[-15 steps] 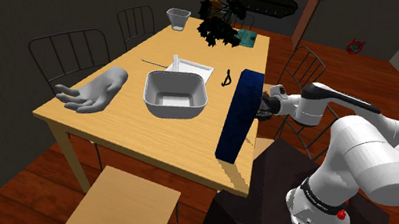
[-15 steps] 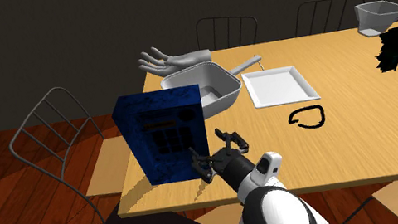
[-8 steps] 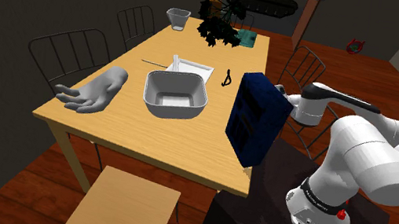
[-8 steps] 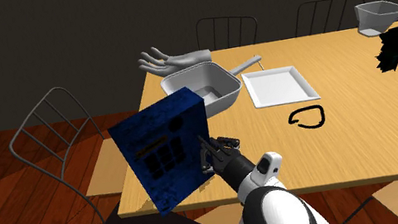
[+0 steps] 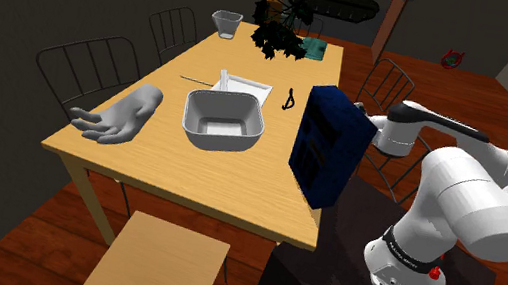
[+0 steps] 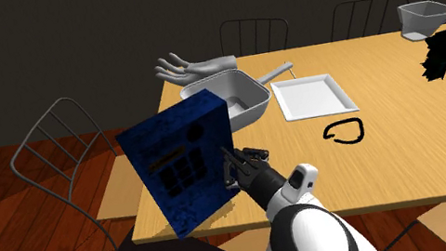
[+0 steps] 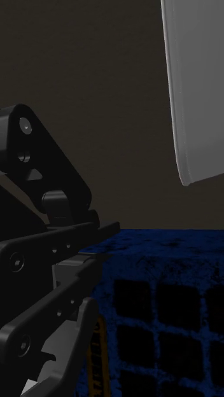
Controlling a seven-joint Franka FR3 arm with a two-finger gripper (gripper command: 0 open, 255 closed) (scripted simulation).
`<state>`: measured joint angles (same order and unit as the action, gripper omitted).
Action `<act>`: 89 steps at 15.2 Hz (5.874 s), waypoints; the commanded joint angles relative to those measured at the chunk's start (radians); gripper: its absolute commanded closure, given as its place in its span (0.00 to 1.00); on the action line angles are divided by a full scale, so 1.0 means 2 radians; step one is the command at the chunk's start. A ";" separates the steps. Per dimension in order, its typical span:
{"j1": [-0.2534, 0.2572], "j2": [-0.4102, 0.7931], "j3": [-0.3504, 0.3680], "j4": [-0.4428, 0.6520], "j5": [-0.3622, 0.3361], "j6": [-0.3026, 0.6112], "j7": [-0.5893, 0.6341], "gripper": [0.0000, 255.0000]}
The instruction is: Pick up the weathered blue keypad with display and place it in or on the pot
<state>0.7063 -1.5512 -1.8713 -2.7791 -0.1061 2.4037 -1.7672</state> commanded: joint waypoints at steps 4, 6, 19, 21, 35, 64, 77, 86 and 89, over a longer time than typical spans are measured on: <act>-0.009 -0.003 0.036 -0.011 0.013 0.001 0.026 1.00; -0.012 -0.005 0.051 -0.014 0.018 0.001 0.036 1.00; -0.020 -0.021 0.148 -0.024 0.053 0.003 0.107 1.00; -0.020 -0.023 0.164 -0.024 0.059 0.003 0.118 1.00; 0.023 -0.032 0.258 0.002 0.091 0.020 0.184 1.00; 0.586 0.020 0.181 0.559 0.068 0.028 0.135 1.00; 0.584 -0.010 0.159 0.553 0.060 0.030 0.105 1.00; 0.583 -0.010 0.159 0.552 0.060 0.030 0.105 0.00; 0.557 -0.011 0.159 0.545 0.060 0.011 0.105 0.00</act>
<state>1.8389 -1.5728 -1.5538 -1.6912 0.0134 2.4461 -1.5579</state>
